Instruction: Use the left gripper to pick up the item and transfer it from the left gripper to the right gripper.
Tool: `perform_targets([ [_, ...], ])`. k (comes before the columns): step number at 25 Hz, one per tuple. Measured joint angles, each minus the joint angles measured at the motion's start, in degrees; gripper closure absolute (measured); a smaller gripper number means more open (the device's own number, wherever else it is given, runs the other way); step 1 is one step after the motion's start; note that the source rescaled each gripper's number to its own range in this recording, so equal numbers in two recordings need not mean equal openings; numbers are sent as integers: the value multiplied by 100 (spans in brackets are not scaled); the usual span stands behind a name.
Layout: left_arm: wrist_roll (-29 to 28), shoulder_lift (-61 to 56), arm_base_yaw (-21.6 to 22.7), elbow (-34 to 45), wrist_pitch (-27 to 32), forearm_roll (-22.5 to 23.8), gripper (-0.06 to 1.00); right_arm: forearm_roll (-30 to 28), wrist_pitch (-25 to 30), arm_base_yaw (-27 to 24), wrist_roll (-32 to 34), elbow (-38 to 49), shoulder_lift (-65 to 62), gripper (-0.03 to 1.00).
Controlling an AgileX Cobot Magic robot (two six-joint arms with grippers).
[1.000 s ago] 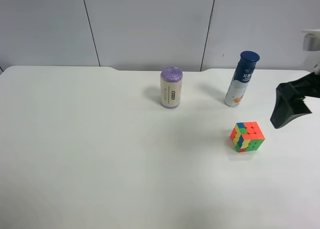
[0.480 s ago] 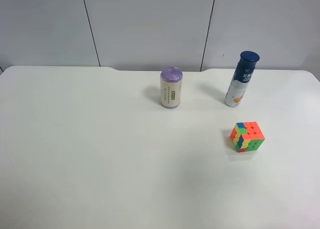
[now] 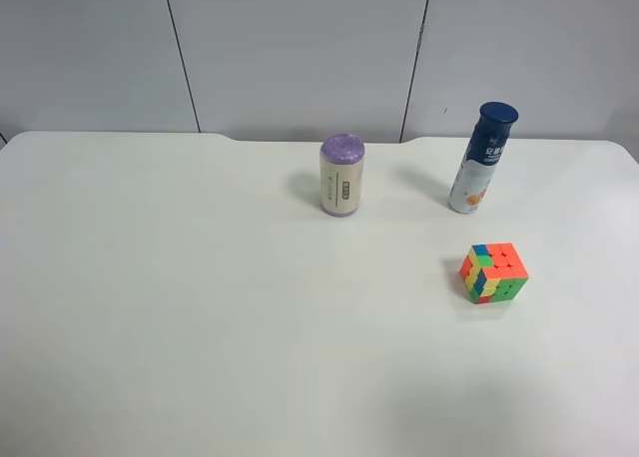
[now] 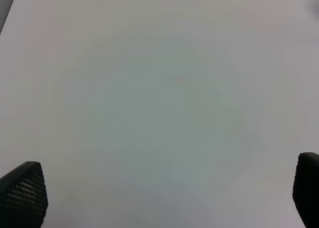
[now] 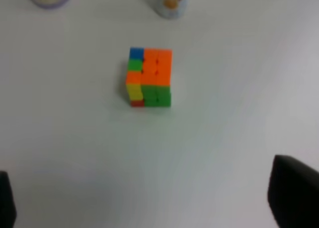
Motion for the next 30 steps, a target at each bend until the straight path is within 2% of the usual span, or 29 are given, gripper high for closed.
perform_targets([
  [9,0,0,0,0,0,0,-6,0,-578,5,65,229,-92,-3],
  [20,0,0,0,0,0,0,-6,0,-578,-23,69,246,-92,-3],
  [22,0,0,0,0,0,0,-6,0,-578,-153,69,246,-92,-3],
  [28,0,0,0,0,0,0,-6,0,-578,-951,84,246,-92,-3],
  [30,0,0,0,0,0,0,-6,0,-578,-1041,84,246,-92,-3],
])
